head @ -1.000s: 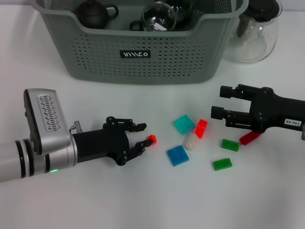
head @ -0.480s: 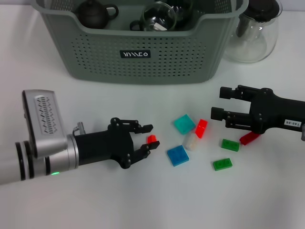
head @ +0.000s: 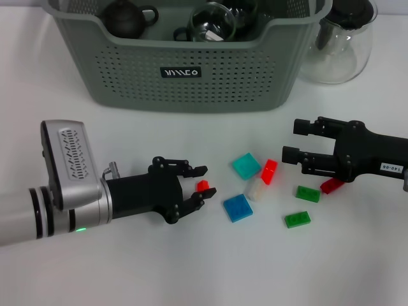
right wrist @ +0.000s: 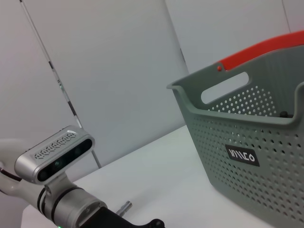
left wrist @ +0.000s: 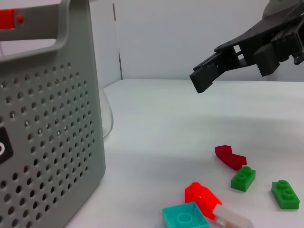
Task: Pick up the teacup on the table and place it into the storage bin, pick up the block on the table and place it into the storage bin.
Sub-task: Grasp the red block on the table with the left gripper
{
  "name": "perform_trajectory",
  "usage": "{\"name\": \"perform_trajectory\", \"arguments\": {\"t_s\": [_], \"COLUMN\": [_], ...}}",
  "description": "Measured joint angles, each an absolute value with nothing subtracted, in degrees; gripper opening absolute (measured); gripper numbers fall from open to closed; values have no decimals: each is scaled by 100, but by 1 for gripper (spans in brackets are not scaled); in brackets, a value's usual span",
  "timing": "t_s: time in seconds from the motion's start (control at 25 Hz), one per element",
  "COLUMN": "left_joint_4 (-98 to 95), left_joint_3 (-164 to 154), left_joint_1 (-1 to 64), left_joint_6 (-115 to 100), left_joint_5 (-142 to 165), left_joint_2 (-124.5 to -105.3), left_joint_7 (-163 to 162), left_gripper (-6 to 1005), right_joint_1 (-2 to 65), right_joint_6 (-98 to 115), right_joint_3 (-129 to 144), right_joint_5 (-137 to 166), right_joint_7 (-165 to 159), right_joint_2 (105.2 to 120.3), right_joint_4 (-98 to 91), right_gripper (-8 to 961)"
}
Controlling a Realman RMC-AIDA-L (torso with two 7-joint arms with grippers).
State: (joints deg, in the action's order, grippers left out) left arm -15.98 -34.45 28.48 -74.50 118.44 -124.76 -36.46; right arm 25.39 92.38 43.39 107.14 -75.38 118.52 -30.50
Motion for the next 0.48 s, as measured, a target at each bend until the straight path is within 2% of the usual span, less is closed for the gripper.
{"name": "perform_trajectory", "arguments": {"t_s": [0.48], "left_joint_4": [-1332], "left_joint_3": [-3454], "left_joint_1": [2987], "left_joint_6": [-7111], "left_joint_5": [11888], "left_joint_2": [-12472], "left_joint_7": [-3535], "left_gripper": [383], "right_joint_1": [2541], "right_joint_6": [9235], "right_joint_3": [4342], "right_joint_5": [10714], "right_joint_7": [-7523], "right_joint_2": [11847], "right_joint_4": [-3050], "right_gripper": [795]}}
